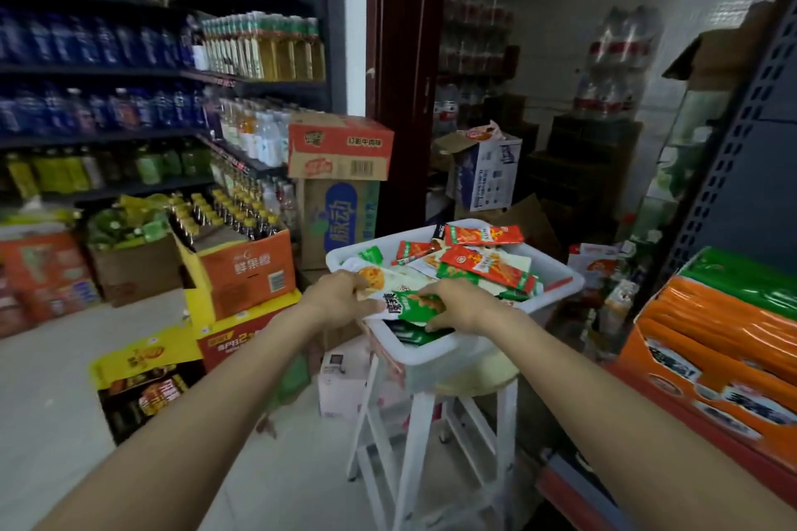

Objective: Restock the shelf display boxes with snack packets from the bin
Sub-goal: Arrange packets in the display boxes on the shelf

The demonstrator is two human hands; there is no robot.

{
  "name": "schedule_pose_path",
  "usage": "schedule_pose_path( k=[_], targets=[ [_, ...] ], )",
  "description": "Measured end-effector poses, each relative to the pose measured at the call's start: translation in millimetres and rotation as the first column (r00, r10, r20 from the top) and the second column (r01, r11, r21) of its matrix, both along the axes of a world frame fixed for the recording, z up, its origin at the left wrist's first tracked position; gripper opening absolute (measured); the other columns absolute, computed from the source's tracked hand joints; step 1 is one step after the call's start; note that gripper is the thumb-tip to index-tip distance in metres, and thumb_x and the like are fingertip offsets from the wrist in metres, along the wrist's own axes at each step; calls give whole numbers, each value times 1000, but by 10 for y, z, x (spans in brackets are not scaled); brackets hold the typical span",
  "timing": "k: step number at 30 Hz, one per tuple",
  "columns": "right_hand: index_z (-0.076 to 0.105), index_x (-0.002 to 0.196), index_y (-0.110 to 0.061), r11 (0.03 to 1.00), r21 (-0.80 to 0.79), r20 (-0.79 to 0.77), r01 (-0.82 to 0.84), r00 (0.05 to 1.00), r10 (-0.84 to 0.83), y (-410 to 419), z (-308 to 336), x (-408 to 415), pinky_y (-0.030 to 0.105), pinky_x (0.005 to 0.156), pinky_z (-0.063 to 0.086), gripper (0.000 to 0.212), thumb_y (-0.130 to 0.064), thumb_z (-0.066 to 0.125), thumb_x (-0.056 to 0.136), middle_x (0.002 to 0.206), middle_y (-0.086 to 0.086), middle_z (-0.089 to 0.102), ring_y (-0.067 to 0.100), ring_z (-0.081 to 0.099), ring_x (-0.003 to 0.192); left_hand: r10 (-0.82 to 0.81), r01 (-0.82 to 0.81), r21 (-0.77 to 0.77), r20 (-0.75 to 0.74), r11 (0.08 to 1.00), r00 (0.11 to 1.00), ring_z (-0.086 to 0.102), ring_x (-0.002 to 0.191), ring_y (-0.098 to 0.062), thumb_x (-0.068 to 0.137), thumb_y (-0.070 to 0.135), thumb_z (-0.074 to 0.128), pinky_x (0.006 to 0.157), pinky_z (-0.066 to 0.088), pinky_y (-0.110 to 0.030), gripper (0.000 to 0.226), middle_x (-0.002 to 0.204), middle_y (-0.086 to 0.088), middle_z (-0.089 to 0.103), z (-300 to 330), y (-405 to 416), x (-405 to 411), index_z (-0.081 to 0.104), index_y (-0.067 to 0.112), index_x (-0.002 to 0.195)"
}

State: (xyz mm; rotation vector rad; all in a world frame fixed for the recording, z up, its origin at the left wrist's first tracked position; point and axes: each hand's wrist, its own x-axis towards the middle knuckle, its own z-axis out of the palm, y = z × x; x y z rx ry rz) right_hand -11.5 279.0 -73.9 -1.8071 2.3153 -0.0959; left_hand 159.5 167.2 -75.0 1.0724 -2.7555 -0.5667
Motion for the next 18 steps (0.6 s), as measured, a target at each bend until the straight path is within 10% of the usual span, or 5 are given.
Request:
schedule_pose_path(
  k=[4, 8, 12, 18],
  targets=[
    [62, 119, -11, 991, -132, 51, 30, 998, -23, -13, 13, -78, 34, 76, 43, 27, -17, 46, 97, 108, 11, 65, 28, 58, 96, 127, -112, 79, -239, 991, 963, 60, 96, -35, 99, 26, 43, 71, 44, -34, 31, 92, -14, 63, -96, -79, 64, 64, 3, 96],
    [39, 61, -13, 949, -272, 176, 159, 978, -114, 76, 16, -224, 32, 56, 27, 37, -12, 44, 97, 61, 4, 42, 19, 42, 59, 221, -222, 27, -274, 975, 936, 57, 104, -34, 94, 38, 50, 85, 48, -39, 37, 116, -18, 61, -218, -165, 58, 64, 7, 110],
    [35, 58, -14, 933, -284, 235, 219, 960, -154, 110, -19, -248, 27, 50, 24, 40, -9, 44, 96, 57, 3, 37, 13, 35, 52, 411, -373, 181, -264, 910, 873, 52, 106, -31, 79, 38, 72, 79, 42, -34, 63, 121, -21, 53, -146, -150, -59, 49, -3, 121],
    [49, 76, -12, 901, -325, 392, 288, 908, -149, 123, -24, -213, 29, 55, 32, 20, -4, 44, 93, 69, 2, 50, 13, 43, 58, 479, -362, 338, -390, 869, 787, 56, 83, -25, 77, 20, 77, 62, 46, -29, 31, 92, -13, 58, -14, -108, -146, 52, 4, 85]
  ],
)
